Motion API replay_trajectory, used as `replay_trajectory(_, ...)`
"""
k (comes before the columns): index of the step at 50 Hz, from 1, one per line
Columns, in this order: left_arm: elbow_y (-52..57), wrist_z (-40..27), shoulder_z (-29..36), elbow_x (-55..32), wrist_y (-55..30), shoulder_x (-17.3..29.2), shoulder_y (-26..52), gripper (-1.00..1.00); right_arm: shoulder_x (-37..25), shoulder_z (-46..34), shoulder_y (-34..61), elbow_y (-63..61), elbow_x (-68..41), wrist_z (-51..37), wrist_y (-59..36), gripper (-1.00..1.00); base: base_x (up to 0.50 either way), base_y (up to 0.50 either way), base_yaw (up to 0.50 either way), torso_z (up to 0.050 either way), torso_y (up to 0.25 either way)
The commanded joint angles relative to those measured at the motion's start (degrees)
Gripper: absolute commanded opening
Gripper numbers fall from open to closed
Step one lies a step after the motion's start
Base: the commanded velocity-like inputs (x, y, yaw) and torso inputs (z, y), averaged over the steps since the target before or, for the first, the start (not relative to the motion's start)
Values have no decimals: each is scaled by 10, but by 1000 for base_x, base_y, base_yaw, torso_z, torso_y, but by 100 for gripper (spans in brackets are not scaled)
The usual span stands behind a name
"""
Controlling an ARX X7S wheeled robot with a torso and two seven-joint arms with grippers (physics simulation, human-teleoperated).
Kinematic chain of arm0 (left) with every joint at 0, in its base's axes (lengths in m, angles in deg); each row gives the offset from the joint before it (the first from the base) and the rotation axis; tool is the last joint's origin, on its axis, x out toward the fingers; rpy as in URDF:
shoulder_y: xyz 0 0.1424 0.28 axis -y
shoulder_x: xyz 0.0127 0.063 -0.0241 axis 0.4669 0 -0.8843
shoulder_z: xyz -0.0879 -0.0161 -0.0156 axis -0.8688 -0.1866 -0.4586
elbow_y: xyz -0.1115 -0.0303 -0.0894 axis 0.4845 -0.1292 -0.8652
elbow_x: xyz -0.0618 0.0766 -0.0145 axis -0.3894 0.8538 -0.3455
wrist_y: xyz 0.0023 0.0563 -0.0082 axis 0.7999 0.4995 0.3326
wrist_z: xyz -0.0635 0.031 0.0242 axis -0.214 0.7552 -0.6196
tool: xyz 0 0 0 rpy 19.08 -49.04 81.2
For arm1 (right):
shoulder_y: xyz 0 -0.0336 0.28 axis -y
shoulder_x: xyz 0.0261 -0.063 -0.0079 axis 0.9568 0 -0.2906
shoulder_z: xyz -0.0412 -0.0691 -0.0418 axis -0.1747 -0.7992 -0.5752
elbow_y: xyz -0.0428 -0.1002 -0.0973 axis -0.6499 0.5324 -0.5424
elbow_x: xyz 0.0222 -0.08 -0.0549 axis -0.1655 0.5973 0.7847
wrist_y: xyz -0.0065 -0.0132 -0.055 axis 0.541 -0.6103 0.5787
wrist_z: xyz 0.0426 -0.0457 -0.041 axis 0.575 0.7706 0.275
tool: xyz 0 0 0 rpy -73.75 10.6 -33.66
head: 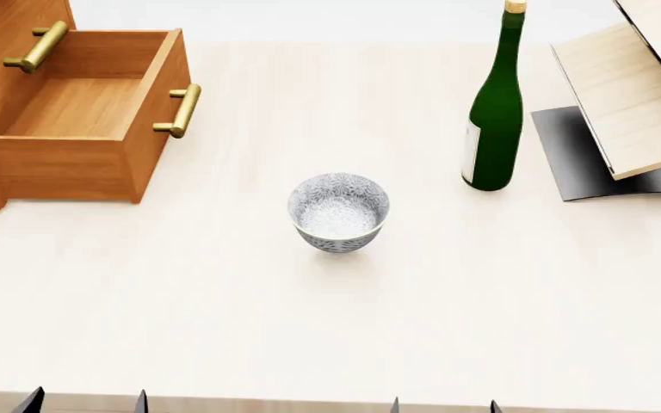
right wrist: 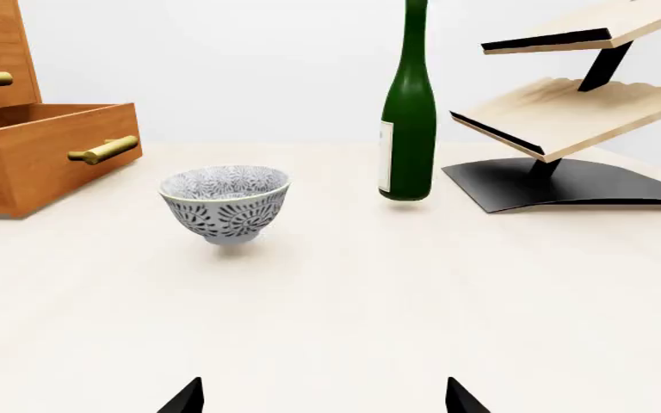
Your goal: Close the bottom drawer of the cabinet.
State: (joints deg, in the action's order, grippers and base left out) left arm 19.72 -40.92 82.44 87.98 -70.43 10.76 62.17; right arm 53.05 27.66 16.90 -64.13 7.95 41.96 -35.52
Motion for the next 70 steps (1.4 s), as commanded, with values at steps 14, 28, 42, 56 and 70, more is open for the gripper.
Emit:
replay_trajectory(14, -9, -42, 40, -24, -6, 28, 7, 100, -30, -29, 0, -5, -21, -39, 4, 100, 0, 0, 0, 0, 0)
replay_trajectory(28, 2, -53, 48, -38, 10, 46, 7, 100, -42, -54, -5, -22, -43, -37, 5, 100, 0, 0, 0, 0, 0)
replay_trajectory(42, 188, -77, 56, -12, -77, 76, -4, 100, -73, -49, -20, -193, -38, -68, -101, 100, 0, 0, 0, 0, 0)
replay_trajectory(56, 307, -95, 50, 14, -138, 101, -7, 100, -92, -44, 7, -388, -52, -85, -242, 100, 0, 0, 0, 0, 0)
replay_trajectory(70, 337, -103, 44, 10, -158, 110, -8, 100, -103, -47, 30, -425, -58, -93, -286, 100, 0, 0, 0, 0, 0)
